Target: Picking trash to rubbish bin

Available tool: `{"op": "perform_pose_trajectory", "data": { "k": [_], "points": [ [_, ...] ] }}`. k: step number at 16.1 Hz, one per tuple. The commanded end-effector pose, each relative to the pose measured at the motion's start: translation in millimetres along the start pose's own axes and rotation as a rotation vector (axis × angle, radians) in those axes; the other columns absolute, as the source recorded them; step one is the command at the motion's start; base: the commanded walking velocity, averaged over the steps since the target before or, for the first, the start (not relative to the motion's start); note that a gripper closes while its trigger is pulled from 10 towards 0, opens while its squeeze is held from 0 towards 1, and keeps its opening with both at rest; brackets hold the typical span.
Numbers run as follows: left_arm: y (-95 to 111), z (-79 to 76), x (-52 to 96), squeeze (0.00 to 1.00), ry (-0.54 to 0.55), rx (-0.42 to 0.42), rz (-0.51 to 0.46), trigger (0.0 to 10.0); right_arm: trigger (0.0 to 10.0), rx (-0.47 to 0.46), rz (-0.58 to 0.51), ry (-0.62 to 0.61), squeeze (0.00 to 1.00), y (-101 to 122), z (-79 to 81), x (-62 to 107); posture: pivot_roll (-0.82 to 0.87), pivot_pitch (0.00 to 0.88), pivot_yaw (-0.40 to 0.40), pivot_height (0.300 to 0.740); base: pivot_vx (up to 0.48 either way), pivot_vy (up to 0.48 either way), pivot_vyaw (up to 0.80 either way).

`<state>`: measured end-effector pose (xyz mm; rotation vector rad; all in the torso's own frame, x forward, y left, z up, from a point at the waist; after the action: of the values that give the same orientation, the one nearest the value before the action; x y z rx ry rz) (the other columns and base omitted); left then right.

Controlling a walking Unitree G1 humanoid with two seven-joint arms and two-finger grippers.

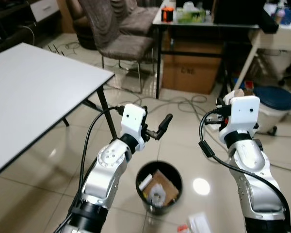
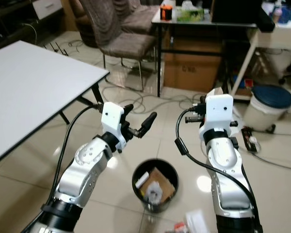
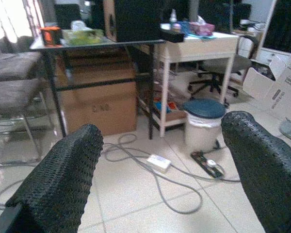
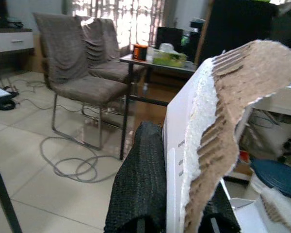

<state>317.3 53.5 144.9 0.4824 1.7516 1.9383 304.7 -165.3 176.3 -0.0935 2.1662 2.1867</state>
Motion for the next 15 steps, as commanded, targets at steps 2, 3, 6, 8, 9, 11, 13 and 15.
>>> {"op": "perform_pose_trajectory", "data": {
  "k": [2,3,6,8,9,11,13,15],
  "points": [
    [0.4,7.9,3.4,0.00,0.016,-0.019,0.002,10.0,10.0,-0.003,-0.019,0.020,0.00,4.1,7.2,-0.6,-0.08,0.074,0.034,0.740,0.480,0.000,0.00],
    [0.4,7.9,3.4,0.00,0.016,-0.019,0.002,10.0,10.0,-0.003,-0.019,0.020,0.00,4.1,7.2,-0.6,-0.08,0.074,0.034,0.740,0.480,0.000,0.00],
    [0.4,7.9,3.4,0.00,0.016,-0.019,0.002,10.0,10.0,-0.003,-0.019,0.020,0.00,4.1,7.2,-0.6,-0.08,0.074,0.034,0.740,0.480,0.000,0.00],
    [0.4,7.9,3.4,0.00,0.016,-0.019,0.002,10.0,10.0,-0.003,-0.019,0.020,0.00,4.1,7.2,-0.6,-0.08,0.074,0.034,0.740,0.480,0.000,0.00],
    [0.4,7.9,3.4,0.00,0.016,-0.019,0.002,10.0,10.0,-0.003,-0.019,0.020,0.00,4.1,7.2,-0.6,-0.08,0.074,0.034,0.740,0.480,0.000,0.00],
    [0.4,7.9,3.4,0.00,0.016,-0.019,0.002,10.0,10.0,-0.003,-0.019,0.020,0.00,4.1,7.2,-0.6,-0.08,0.074,0.034,0.740,0.480,0.000,0.00],
    [0.4,7.9,3.4,0.00,0.016,-0.019,0.002,10.0,10.0,-0.003,-0.019,0.020,0.00,4.1,7.2,-0.6,-0.08,0.074,0.034,0.740,0.480,0.000,0.00],
    [0.3,7.9,3.3,0.00,0.015,-0.020,0.003,10.0,10.0,-0.003,-0.019,0.021,0.00,4.0,7.3,-0.8,-0.08,0.072,0.033,0.740,0.480,0.000,0.00]
  ]
}}
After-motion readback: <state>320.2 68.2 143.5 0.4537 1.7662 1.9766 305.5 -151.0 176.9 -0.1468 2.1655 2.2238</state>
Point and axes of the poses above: a point about 5 cm out from each wrist's last joint towards the gripper, its own x axis pointing back from the gripper into the wrist, its own y axis along the axis of the wrist's last joint, z = x × y, the point moved 2 cm from there along -x, pointing out of the wrist towards the gripper, and after that the axes turned 8 degrees about -x, right-handed, at the moved point
